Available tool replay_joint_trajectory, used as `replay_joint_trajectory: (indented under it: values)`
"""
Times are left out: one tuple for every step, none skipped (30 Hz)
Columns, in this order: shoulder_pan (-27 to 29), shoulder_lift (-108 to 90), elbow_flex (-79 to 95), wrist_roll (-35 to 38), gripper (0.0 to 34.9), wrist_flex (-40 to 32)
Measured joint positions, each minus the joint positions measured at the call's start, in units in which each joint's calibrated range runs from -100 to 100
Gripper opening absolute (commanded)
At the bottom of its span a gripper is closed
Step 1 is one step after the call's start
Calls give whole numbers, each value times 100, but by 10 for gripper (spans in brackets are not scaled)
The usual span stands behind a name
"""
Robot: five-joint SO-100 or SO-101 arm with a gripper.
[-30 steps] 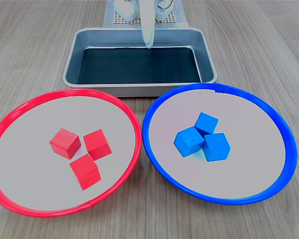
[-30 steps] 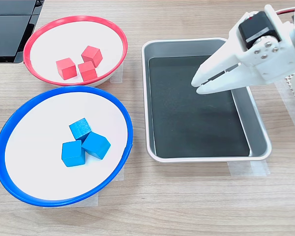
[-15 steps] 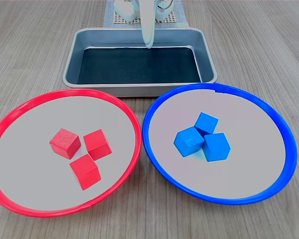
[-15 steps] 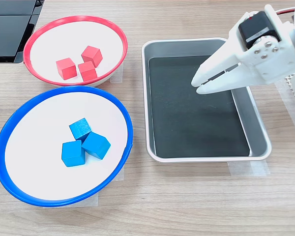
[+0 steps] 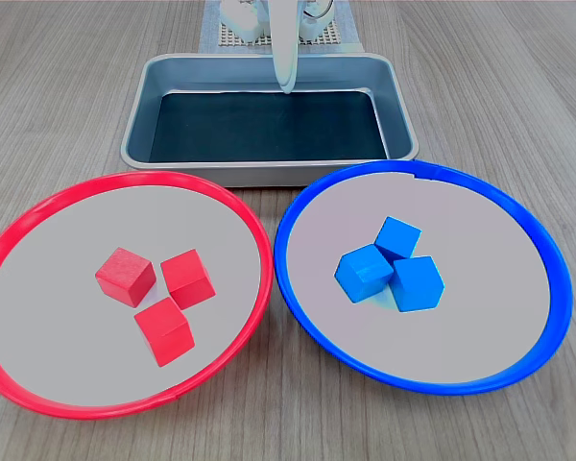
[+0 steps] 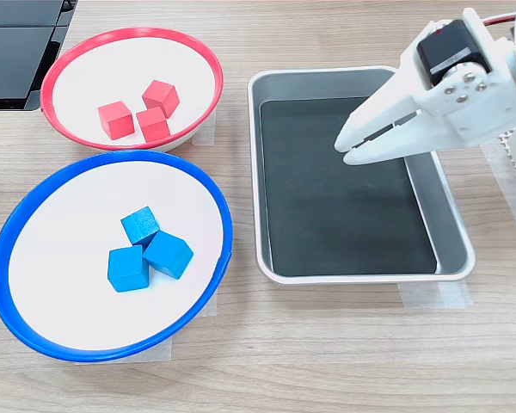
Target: Relocate any misplaced blocks to their matching dishes.
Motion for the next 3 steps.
replay_joint_trajectory:
  values:
    - [0,0,0,0,4,0]
    - [0,0,0,0,4,0]
    - [0,0,0,0,4,0]
